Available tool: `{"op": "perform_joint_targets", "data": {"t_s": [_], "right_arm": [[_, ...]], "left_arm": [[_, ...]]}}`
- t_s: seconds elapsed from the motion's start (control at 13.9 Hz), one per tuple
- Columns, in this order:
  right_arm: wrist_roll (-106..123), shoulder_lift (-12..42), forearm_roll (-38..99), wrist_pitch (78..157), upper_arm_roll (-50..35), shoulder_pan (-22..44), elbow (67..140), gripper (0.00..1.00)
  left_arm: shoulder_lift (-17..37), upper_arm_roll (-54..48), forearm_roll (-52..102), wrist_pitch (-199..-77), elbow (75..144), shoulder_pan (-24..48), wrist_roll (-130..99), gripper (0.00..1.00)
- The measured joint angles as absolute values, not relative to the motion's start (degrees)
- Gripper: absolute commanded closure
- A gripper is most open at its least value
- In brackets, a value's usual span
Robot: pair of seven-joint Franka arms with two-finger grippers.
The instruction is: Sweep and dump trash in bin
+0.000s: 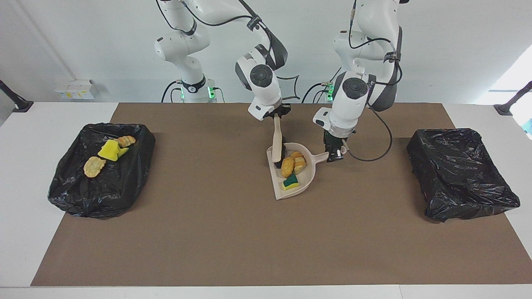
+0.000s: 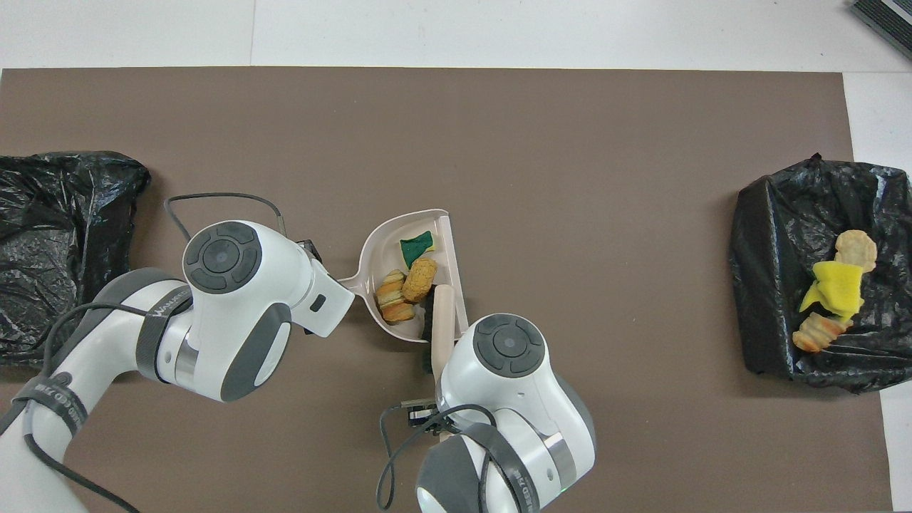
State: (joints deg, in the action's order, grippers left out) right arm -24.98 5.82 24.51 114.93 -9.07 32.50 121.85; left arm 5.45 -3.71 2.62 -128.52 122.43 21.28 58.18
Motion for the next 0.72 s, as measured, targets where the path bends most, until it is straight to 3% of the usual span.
{"op": "perform_joint_targets", "data": {"t_s": [0.43, 0.72], "right_arm": [[-18.6, -1.2, 15.0, 101.8, -8.5, 26.9, 121.1, 1.0], [-19.4, -3.4, 13.0, 102.1, -9.0, 28.3, 122.0, 1.0]], "left_arm": [[5.3, -3.0, 13.0, -128.8, 122.6, 16.6, 57.1, 1.0], [3.6, -2.9, 18.6, -129.3, 122.3, 11.5, 56.8, 1.0]]}}
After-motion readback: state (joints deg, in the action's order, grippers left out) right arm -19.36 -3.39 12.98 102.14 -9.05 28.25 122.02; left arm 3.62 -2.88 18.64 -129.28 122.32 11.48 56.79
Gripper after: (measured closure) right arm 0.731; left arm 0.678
